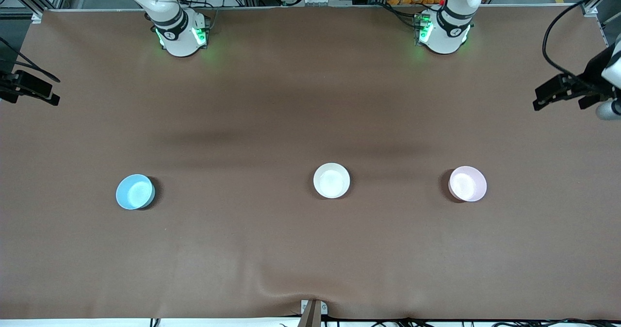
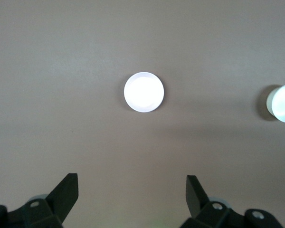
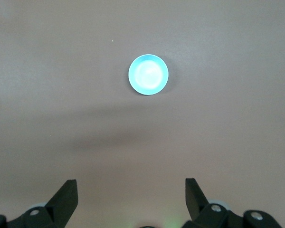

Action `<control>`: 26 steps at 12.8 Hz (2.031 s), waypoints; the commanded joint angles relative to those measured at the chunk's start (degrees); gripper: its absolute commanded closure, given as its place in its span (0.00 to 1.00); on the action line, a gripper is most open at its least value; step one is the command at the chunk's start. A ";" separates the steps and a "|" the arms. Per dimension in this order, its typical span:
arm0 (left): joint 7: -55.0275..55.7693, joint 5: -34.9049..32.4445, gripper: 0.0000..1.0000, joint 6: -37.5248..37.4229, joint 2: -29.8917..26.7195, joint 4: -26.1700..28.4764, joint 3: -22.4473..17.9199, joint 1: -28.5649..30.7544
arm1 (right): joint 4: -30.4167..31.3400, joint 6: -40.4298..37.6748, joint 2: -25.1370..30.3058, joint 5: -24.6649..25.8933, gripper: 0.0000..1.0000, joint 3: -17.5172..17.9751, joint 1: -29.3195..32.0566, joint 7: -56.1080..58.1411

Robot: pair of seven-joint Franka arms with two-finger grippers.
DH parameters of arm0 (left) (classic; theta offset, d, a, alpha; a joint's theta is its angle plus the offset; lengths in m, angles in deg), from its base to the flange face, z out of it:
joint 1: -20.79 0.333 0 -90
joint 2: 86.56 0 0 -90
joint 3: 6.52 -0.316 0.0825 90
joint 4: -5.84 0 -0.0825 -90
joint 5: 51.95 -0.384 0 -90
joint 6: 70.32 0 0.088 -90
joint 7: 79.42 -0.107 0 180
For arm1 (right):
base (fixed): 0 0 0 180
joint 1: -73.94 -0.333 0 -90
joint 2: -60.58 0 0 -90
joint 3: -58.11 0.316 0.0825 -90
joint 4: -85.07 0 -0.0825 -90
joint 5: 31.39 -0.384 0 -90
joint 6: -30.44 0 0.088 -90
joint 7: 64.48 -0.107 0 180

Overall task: Stack pink and blue bowls on white bowl
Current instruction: 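Reach the left gripper to the pink bowl rim and grasp it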

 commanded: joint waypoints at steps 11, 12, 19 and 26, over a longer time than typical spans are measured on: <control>-3.90 0.70 0.00 48.99 11.28 30.70 0.37 9.43 | -1.03 -0.02 -6.14 0.81 0.00 0.41 2.42 0.27; -3.90 0.70 0.00 48.99 12.25 30.79 0.37 9.43 | -1.03 0.33 -7.81 0.90 0.00 0.41 2.94 0.27; -3.90 1.05 0.16 49.43 18.49 29.82 1.69 8.99 | -1.65 5.25 -14.06 0.90 0.00 0.41 8.04 14.42; -3.90 3.34 0.40 53.03 24.12 27.27 3.01 8.55 | -1.38 11.32 -18.80 -0.32 0.00 0.41 10.59 25.06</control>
